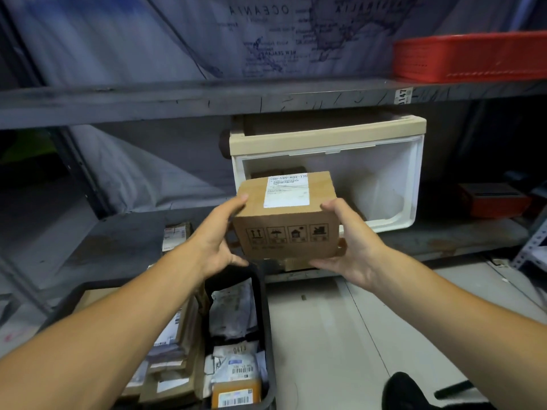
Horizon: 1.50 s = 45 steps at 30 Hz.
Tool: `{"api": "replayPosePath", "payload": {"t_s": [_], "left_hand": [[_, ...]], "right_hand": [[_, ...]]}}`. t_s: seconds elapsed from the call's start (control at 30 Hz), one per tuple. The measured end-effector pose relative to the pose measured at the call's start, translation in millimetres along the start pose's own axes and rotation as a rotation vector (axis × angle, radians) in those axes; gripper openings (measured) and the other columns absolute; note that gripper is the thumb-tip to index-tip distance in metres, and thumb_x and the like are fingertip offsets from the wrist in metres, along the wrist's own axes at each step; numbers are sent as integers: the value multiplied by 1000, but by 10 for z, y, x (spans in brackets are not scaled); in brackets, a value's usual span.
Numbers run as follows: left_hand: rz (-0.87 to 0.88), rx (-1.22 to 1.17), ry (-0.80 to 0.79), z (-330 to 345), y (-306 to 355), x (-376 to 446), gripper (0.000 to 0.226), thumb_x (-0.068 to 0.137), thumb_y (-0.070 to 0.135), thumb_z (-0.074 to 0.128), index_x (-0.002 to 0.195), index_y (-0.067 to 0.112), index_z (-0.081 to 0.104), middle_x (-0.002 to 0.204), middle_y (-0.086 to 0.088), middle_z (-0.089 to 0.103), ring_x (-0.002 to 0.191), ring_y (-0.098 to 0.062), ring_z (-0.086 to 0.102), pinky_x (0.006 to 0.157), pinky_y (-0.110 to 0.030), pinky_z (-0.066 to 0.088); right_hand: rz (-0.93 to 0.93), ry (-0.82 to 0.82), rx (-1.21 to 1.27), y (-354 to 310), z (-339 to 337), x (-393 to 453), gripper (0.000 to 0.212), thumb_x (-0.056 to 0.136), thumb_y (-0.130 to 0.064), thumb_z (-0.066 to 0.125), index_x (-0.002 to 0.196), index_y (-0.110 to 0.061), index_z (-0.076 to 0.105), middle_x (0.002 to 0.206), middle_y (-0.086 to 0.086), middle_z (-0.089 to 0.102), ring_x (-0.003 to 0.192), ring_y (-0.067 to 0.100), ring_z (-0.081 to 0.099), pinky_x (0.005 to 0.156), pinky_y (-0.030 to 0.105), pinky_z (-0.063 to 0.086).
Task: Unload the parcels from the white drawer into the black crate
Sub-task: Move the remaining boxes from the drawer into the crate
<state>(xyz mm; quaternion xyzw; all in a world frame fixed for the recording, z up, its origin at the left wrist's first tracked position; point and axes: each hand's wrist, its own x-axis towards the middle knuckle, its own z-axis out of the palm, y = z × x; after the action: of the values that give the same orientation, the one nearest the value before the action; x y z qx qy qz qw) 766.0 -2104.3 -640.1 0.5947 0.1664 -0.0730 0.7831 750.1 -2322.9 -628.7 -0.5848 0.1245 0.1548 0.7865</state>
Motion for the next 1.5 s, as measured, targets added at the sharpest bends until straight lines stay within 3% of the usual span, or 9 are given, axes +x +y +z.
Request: {"api": "replayPosePath", "payload": {"t_s": [0.13, 0.37, 0.53, 0.7, 0.87, 1.07, 1.23, 1.33, 1.5], "left_hand": [[2, -13, 5, -59, 8, 24, 38, 90, 54, 62, 118, 29, 66, 100, -8, 78, 108, -38, 65, 91, -64, 48], [48, 2, 9, -112, -28, 16, 41, 89, 49, 64, 122, 25, 64, 98, -9, 78, 107, -35, 66, 91, -61, 51], [72, 10, -26, -120, -61, -71, 53, 90, 49, 63, 137, 27, 56, 102, -8, 75, 102, -32, 64, 89, -55, 49], [71, 1, -17, -272, -51, -153, 46, 93, 47, 60, 133, 26, 58, 99, -7, 75, 101, -32, 62, 86, -53, 48], [89, 15, 52, -497, 10, -284, 29, 98, 44, 54, 122, 28, 56, 64, 4, 73, 91, -26, 61, 97, -58, 44], [109, 48, 162, -992, 66, -523, 38, 95, 58, 55, 117, 30, 70, 112, -6, 74, 108, -30, 67, 89, -61, 54], [113, -1, 330, -1642, 82, -755, 38, 95, 63, 51, 99, 33, 73, 104, 0, 78, 103, -28, 70, 89, -49, 52], [116, -27, 434, -2102, 13, -912, 37, 95, 61, 52, 112, 33, 69, 113, -3, 76, 112, -31, 68, 96, -55, 51], [95, -52, 516, -2720, -160, -1122, 41, 97, 60, 49, 122, 32, 66, 99, 0, 79, 105, -28, 70, 86, -51, 57]], "right_hand": [[82, -120, -43, 84, -22, -37, 29, 91, -44, 65, 117, -33, 62, 122, 17, 66, 113, 40, 63, 103, 61, 49], [80, -161, -182, 13, -222, -13, 77, 69, -66, 77, 136, -37, 55, 133, 18, 61, 121, 40, 61, 103, 68, 39], [-16, -80, -104, -51, -308, -26, 57, 88, -59, 67, 137, -31, 59, 126, 17, 69, 106, 32, 72, 84, 50, 61], [25, -116, -110, -28, -222, 3, 53, 85, -54, 73, 130, -27, 65, 129, 16, 66, 112, 39, 68, 87, 61, 58], [67, -141, -124, 11, -7, 31, 55, 83, -51, 75, 128, -21, 65, 126, 17, 66, 113, 42, 67, 91, 67, 54], [94, -199, -139, 212, 481, 108, 52, 87, -48, 72, 128, -18, 65, 121, 18, 70, 108, 39, 69, 89, 63, 56], [147, -318, -152, 606, 1193, 153, 43, 91, -48, 66, 121, -18, 67, 102, 16, 75, 102, 33, 71, 90, 57, 57], [191, -418, -185, 890, 1605, 175, 47, 90, -50, 66, 125, -19, 67, 117, 15, 70, 111, 32, 66, 89, 56, 58], [249, -472, -226, 1333, 2145, 189, 44, 91, -52, 64, 121, -20, 69, 107, 11, 69, 101, 27, 65, 89, 53, 57]]}}
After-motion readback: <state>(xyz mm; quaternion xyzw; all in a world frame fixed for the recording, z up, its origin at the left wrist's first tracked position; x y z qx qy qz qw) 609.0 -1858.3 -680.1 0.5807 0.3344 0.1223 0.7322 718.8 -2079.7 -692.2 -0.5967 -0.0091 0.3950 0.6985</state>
